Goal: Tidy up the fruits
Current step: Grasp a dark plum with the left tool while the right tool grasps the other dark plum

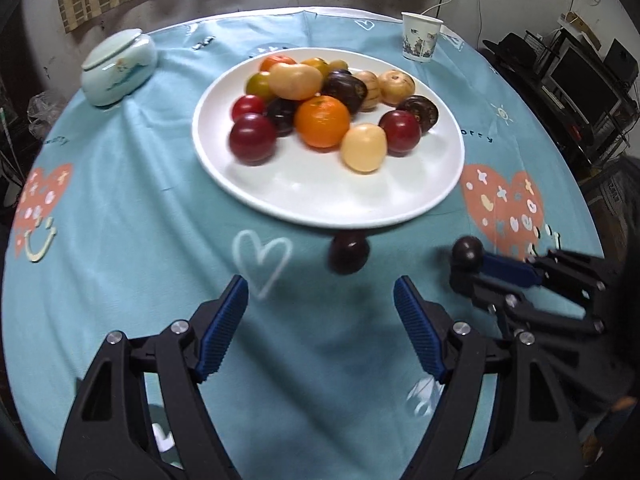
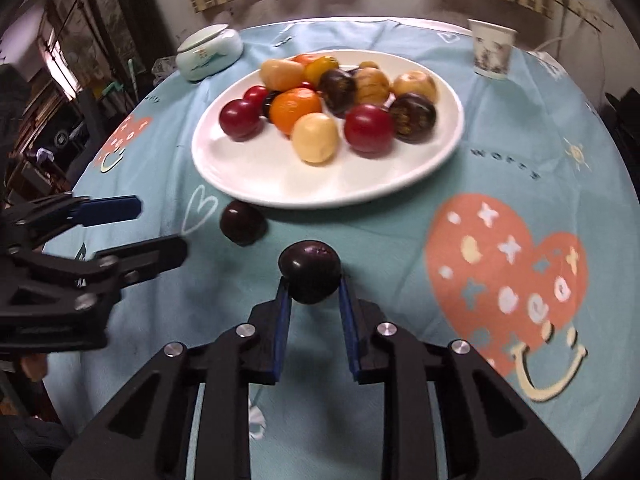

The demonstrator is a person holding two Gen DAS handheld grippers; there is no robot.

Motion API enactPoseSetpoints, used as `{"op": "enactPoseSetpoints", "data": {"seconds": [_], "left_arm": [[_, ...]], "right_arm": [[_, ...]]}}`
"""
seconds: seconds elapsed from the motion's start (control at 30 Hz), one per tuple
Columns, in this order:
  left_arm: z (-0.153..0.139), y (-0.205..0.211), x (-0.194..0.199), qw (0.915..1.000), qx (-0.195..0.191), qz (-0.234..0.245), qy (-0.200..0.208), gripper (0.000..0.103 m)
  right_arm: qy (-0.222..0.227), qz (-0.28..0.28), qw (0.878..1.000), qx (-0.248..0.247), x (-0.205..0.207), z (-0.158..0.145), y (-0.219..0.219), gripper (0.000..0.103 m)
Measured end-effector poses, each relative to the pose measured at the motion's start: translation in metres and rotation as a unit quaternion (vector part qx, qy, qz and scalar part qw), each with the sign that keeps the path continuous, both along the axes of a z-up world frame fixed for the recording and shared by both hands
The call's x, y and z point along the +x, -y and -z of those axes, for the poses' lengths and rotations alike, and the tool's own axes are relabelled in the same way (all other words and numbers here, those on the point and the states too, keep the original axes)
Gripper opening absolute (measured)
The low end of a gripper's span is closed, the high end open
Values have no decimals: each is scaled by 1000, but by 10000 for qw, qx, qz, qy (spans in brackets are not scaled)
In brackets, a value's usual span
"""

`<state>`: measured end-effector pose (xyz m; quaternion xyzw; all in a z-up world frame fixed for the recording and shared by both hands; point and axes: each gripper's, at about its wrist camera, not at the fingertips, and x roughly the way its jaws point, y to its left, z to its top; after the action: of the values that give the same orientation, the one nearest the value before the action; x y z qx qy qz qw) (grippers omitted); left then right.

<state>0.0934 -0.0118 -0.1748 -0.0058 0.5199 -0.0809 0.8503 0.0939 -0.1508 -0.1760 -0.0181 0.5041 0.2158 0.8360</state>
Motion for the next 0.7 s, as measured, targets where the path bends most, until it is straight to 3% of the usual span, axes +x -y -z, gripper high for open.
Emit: {"op": "enactPoseSetpoints", "data": {"seconds": [0.17, 0.2, 0.23, 0.3, 0.33, 0.7], "left_arm": [[22, 14, 20, 9999, 68, -131, -41, 76], [26, 14, 24, 9998, 92, -168, -75, 68], [30, 14, 28, 9997, 83, -162, -138, 50], [31, 13, 31, 9998, -33, -88, -186, 41], [30, 15, 30, 9997, -110, 33, -199, 26], [4, 16, 0, 9992, 267, 283, 32, 26]], "right_arm": [[-61, 95, 9999, 72, -8, 1, 12, 24], [-75, 83, 9999, 87, -8, 2, 11, 24], [-80, 78, 9999, 88, -6, 2, 10, 24], [-108, 46, 9999, 101, -4, 5, 8, 24], [-118, 39, 9999, 110, -4, 5, 8, 24], [-116, -39, 9998, 154, -14, 3, -4, 24]]}}
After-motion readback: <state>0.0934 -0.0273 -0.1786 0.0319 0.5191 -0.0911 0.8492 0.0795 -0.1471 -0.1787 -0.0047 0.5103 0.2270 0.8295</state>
